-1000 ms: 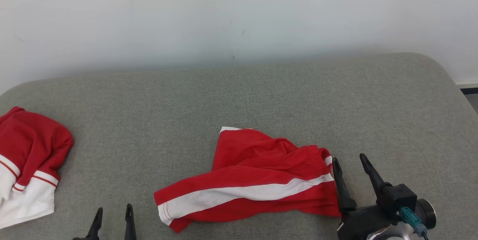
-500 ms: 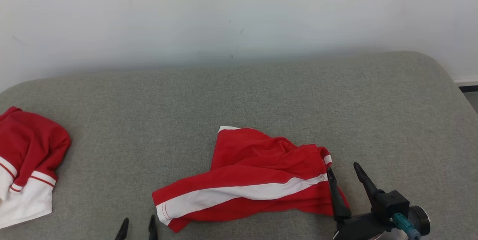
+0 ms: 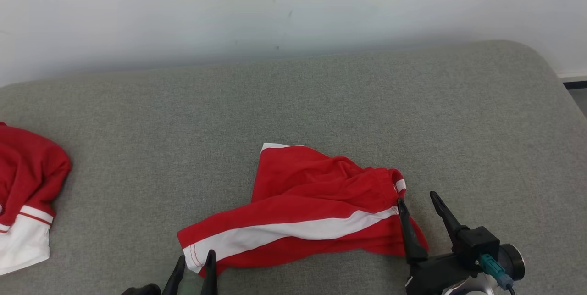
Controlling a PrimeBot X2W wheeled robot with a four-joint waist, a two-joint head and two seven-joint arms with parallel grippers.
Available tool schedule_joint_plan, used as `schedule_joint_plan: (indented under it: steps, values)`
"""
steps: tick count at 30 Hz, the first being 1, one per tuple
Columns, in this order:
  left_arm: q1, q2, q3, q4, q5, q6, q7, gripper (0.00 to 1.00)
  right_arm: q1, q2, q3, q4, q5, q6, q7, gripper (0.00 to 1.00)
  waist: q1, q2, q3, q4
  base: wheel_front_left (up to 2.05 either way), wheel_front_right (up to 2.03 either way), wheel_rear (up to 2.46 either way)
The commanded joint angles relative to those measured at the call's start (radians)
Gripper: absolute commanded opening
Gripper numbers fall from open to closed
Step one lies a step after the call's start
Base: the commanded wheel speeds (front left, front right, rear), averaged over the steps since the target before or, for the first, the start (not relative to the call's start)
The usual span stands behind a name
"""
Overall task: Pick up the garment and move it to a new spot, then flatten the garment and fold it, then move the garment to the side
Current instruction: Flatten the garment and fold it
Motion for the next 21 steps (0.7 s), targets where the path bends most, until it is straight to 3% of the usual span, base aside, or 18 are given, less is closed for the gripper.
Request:
schedule_joint_plan:
  steps: [1, 21]
  values:
    - [-0.012, 0.0, -0.012, -0.004, -0.013, -0.002, -0.003, 1.0, -0.011, -0.002, 0.001, -0.001, -0.004, -0.002, 0.0, 1.0, 0.0, 0.0, 0.007, -0.004, 0.0, 0.0, 0.0]
    - [-0.051, 0.0, -0.014, 0.018, -0.015, -0.002, -0.003, 1.0, -0.026, 0.001, 0.001, -0.002, 0.011, -0.002, 0.0, 1.0, 0.0, 0.0, 0.037, -0.011, 0.0, 0.0, 0.0]
